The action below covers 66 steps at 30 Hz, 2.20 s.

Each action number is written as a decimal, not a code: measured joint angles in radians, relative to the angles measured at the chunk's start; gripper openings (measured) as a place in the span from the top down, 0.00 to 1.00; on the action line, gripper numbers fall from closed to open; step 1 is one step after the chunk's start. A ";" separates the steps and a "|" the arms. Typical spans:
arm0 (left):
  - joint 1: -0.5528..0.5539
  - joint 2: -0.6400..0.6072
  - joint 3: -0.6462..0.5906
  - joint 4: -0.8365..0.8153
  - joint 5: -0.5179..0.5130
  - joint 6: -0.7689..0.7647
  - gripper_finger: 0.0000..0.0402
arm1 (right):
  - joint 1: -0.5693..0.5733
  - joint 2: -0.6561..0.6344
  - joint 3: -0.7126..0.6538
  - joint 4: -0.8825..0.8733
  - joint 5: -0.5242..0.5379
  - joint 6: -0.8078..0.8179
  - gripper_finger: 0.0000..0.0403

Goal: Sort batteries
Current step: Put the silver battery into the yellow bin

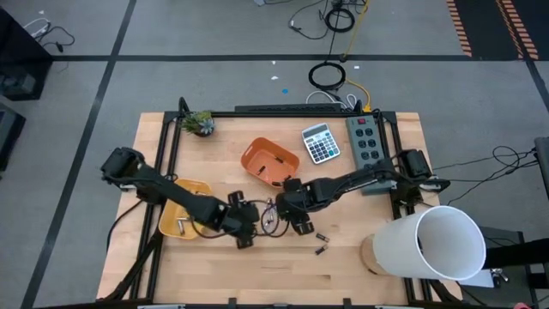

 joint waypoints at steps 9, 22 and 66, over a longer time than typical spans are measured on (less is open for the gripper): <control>0.027 0.123 0.036 0.124 0.047 -0.107 0.44 | 0.048 0.000 0.000 -0.034 0.134 0.082 0.58; 0.030 0.257 0.111 0.162 0.045 -0.153 0.44 | 0.059 -0.007 -0.160 0.100 0.160 0.148 0.58; -0.152 -0.248 -0.122 -0.821 0.059 -0.580 0.53 | 0.063 -0.068 -0.196 0.264 0.154 0.056 0.58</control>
